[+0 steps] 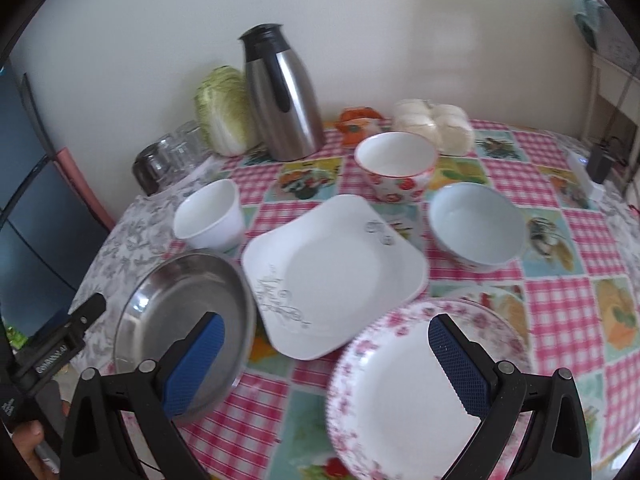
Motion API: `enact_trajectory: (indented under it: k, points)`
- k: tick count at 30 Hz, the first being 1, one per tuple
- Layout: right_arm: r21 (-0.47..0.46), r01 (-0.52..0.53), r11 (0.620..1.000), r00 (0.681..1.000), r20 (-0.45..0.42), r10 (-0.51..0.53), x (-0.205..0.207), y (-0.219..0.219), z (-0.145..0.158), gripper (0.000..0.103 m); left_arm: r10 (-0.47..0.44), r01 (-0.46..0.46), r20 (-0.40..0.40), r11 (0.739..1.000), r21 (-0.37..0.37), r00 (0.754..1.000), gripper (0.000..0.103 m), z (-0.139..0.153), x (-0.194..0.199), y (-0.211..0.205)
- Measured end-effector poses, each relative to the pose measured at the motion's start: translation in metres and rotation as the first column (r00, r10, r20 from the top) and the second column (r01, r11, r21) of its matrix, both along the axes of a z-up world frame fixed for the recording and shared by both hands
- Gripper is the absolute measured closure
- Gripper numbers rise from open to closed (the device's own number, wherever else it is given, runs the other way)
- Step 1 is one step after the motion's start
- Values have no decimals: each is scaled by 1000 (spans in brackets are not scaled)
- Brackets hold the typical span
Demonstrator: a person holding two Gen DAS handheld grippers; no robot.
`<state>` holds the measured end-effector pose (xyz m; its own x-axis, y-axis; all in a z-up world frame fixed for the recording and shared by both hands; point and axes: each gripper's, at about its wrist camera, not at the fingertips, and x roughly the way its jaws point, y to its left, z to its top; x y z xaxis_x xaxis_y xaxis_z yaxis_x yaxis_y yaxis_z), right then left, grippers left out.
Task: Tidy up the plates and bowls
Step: 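Reach both grippers to the steel basin rim and close on it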
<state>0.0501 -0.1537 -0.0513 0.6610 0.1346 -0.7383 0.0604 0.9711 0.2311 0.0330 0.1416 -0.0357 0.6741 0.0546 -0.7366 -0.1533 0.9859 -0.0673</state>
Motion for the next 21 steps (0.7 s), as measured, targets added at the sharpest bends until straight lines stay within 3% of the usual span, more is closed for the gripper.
enact_trajectory:
  k: [4,7,14,21]
  points:
    - [45,-50,998,998,-23,51,13,15,-10,1,27,-26,-48,999,20,998,0,-14,5,12]
    - [69,-90,994,993,-66,95,20,27,-21,11,54,-51,-76,998,45,996,0,-26,10,20]
    - [131,-153,980,970,-170,174,32,47,-51,32,54,-55,-126,998,-3,991,4,-52,15,42]
    - [159,-195,968,949,-220,228,37,61,-68,56,21,-31,-198,998,-50,980,46,-75,22,49]
